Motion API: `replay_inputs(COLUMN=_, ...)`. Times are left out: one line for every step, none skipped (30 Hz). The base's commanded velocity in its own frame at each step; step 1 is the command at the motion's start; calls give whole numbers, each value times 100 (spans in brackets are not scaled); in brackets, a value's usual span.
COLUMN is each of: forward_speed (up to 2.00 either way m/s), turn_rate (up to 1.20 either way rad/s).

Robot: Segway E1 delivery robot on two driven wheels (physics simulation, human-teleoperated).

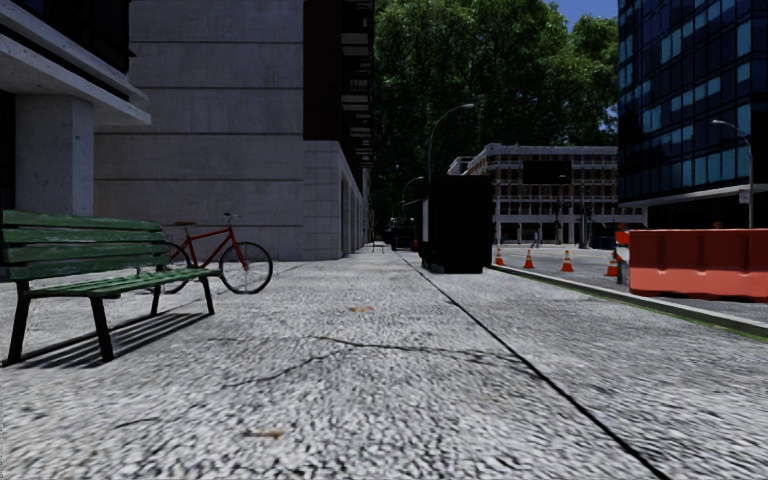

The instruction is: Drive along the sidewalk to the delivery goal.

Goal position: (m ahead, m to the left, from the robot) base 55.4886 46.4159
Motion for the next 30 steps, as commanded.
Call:
replay_inputs(forward_speed=200, turn_rate=0)
replay_inputs(forward_speed=200, turn_rate=0)
replay_inputs(forward_speed=200, turn_rate=0)
replay_inputs(forward_speed=200, turn_rate=0)
replay_inputs(forward_speed=200, turn_rate=0)
replay_inputs(forward_speed=200, turn_rate=0)
replay_inputs(forward_speed=200, turn_rate=0)
replay_inputs(forward_speed=200, turn_rate=0)
replay_inputs(forward_speed=200, turn_rate=0)
replay_inputs(forward_speed=200, turn_rate=0)
replay_inputs(forward_speed=200, turn_rate=0)
replay_inputs(forward_speed=200, turn_rate=0)
replay_inputs(forward_speed=200, turn_rate=0)
replay_inputs(forward_speed=200, turn_rate=0)
replay_inputs(forward_speed=200, turn_rate=0)
replay_inputs(forward_speed=200, turn_rate=0)
replay_inputs(forward_speed=200, turn_rate=0)
replay_inputs(forward_speed=200, turn_rate=0)
replay_inputs(forward_speed=200, turn_rate=0)
replay_inputs(forward_speed=200, turn_rate=0)
replay_inputs(forward_speed=200, turn_rate=0)
replay_inputs(forward_speed=200, turn_rate=0)
replay_inputs(forward_speed=200, turn_rate=0)
replay_inputs(forward_speed=200, turn_rate=0)
replay_inputs(forward_speed=200, turn_rate=0)
replay_inputs(forward_speed=200, turn_rate=0)
replay_inputs(forward_speed=200, turn_rate=0)
replay_inputs(forward_speed=200, turn_rate=0)
replay_inputs(forward_speed=200, turn_rate=0)
replay_inputs(forward_speed=200, turn_rate=0)
